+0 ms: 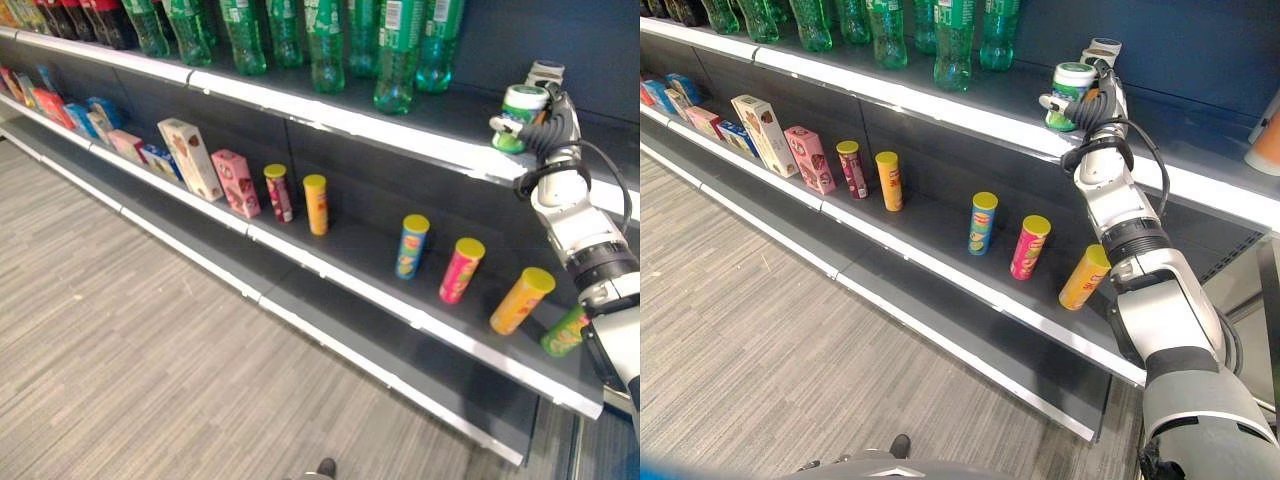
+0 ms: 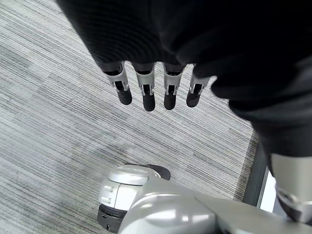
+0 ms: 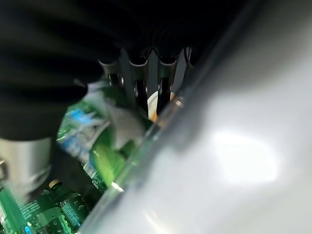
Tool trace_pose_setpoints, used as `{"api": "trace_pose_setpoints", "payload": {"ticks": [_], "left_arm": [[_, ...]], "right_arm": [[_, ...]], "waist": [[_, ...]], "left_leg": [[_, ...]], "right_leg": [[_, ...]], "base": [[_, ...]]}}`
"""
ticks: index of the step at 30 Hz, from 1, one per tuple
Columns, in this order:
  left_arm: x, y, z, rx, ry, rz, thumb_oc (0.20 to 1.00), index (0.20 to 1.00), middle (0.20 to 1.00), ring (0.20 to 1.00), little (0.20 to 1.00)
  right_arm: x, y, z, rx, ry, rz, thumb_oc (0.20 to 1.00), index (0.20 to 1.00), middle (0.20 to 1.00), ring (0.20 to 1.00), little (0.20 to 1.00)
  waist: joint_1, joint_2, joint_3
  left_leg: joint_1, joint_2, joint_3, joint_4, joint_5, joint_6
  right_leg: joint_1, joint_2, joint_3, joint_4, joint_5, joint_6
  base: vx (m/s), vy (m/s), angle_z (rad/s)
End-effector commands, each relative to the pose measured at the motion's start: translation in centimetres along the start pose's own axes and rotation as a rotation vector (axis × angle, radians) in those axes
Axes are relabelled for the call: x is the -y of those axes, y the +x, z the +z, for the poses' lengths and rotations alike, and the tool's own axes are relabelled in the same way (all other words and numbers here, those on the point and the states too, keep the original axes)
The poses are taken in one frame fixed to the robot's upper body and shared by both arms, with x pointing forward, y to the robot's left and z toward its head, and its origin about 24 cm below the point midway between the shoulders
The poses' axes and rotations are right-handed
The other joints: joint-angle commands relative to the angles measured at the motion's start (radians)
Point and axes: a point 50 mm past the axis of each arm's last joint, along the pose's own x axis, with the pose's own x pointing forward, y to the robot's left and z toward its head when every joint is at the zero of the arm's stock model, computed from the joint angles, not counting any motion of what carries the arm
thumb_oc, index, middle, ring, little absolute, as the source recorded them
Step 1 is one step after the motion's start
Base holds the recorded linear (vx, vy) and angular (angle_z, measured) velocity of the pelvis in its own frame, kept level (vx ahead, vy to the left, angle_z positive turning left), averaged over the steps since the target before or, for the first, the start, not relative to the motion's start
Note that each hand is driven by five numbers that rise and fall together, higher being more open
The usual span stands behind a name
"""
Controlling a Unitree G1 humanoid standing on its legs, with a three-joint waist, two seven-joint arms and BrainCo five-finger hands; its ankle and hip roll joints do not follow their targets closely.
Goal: Put the goods on the table back onto the shelves and tidy them up.
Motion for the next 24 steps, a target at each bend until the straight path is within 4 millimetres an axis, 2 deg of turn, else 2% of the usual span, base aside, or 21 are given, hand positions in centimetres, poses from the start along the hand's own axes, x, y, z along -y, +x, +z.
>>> {"api": "trace_pose_setpoints", "payload": {"ticks": [1,8,10,13,14,18,19,21,22,23,24], "left_arm": [[-1.4,0.4,0.9,0.003,0.026,0.041,1.000,1.000,1.000,1.000,1.000],[-1.4,0.4,0.9,0.000,0.030,0.042,1.000,1.000,1.000,1.000,1.000],[-1.5,0.4,0.9,-0.001,0.027,0.046,1.000,1.000,1.000,1.000,1.000],[-1.7,0.4,0.8,-0.008,0.025,0.057,1.000,1.000,1.000,1.000,1.000],[-1.8,0.4,0.7,-0.016,0.022,0.070,1.000,1.000,1.000,1.000,1.000],[-2.0,0.4,0.7,-0.018,0.016,0.083,1.000,1.000,1.000,1.000,1.000],[-2.0,0.4,0.6,-0.028,0.010,0.091,1.000,1.000,1.000,1.000,1.000],[-2.0,0.4,0.6,-0.033,0.007,0.092,1.000,1.000,1.000,1.000,1.000],[-2.0,0.4,0.6,-0.034,0.009,0.093,1.000,1.000,1.000,1.000,1.000],[-2.0,0.4,0.6,-0.035,0.001,0.089,1.000,1.000,1.000,1.000,1.000],[-2.1,0.4,0.5,-0.037,0.003,0.090,1.000,1.000,1.000,1.000,1.000]], "right_arm": [[3.4,2.2,2.9,0.070,-0.044,-0.111,1.000,1.000,1.000,1.000,1.000],[3.9,2.1,3.0,0.084,-0.031,-0.129,1.000,1.000,1.000,1.000,1.000],[4.4,2.1,3.7,0.118,-0.018,-0.147,1.000,1.000,1.000,1.000,1.000],[5.8,1.5,6.0,0.250,-0.028,-0.204,1.000,1.000,1.000,1.000,1.000],[7.0,0.6,7.8,0.369,-0.058,-0.254,1.000,1.000,1.000,1.000,1.000],[8.3,-0.7,8.7,0.458,-0.079,-0.307,1.000,1.000,1.000,1.000,1.000],[9.1,-2.2,9.4,0.538,-0.046,-0.328,1.000,1.000,1.000,1.000,1.000],[9.0,-3.6,9.8,0.598,0.012,-0.295,1.000,1.000,1.000,1.000,1.000],[9.0,-3.6,9.7,0.596,0.012,-0.294,1.000,1.000,1.000,1.000,1.000],[8.5,-4.9,9.9,0.638,0.116,-0.209,1.000,1.000,1.000,1.000,1.000],[8.5,-4.9,9.7,0.634,0.117,-0.209,1.000,1.000,1.000,1.000,1.000]], "waist": [[0.031,-0.044,0.029],[0.020,-0.044,0.029],[0.016,-0.044,0.029],[0.003,-0.043,0.029],[-0.013,-0.041,0.030],[-0.026,-0.045,0.028],[-0.045,-0.047,0.025],[-0.059,-0.052,0.024],[-0.057,-0.053,0.022],[-0.073,-0.059,0.021],[-0.069,-0.060,0.018]], "left_leg": [[0.057,-0.004,0.070,0.044,-0.125,-0.023],[0.060,-0.004,0.076,0.042,-0.126,-0.022],[0.061,-0.004,0.077,0.042,-0.128,-0.021],[0.065,-0.002,0.084,0.040,-0.131,-0.018],[0.066,-0.001,0.090,0.040,-0.134,-0.015],[0.071,-0.001,0.098,0.037,-0.138,-0.012],[0.075,0.001,0.109,0.035,-0.143,-0.007],[0.073,-0.001,0.120,0.039,-0.142,-0.001],[0.078,0.001,0.121,0.037,-0.149,-0.003],[0.078,-0.003,0.133,0.040,-0.148,0.003],[0.084,0.000,0.136,0.038,-0.155,0.002]], "right_leg": [[0.037,-0.033,0.044,0.069,-0.124,0.019],[0.034,-0.035,0.050,0.067,-0.120,0.020],[0.033,-0.036,0.052,0.068,-0.119,0.021],[0.029,-0.036,0.059,0.067,-0.116,0.023],[0.024,-0.038,0.065,0.068,-0.115,0.025],[0.019,-0.040,0.074,0.069,-0.113,0.027],[0.012,-0.042,0.083,0.069,-0.110,0.030],[0.001,-0.047,0.094,0.070,-0.098,0.033],[0.005,-0.045,0.095,0.069,-0.105,0.033],[-0.008,-0.049,0.111,0.071,-0.091,0.036],[-0.004,-0.047,0.114,0.071,-0.098,0.036]], "base": [[0.00,0.000,0.00],[0.00,0.000,0.00],[0.00,0.000,0.00],[0.00,0.013,-0.01],[0.00,0.000,0.00],[-0.01,0.031,-0.04],[-0.01,0.034,-0.07],[-0.03,0.043,-0.11],[-0.04,0.056,-0.27],[0.03,0.025,-0.35],[-0.05,0.079,-0.45]]}}
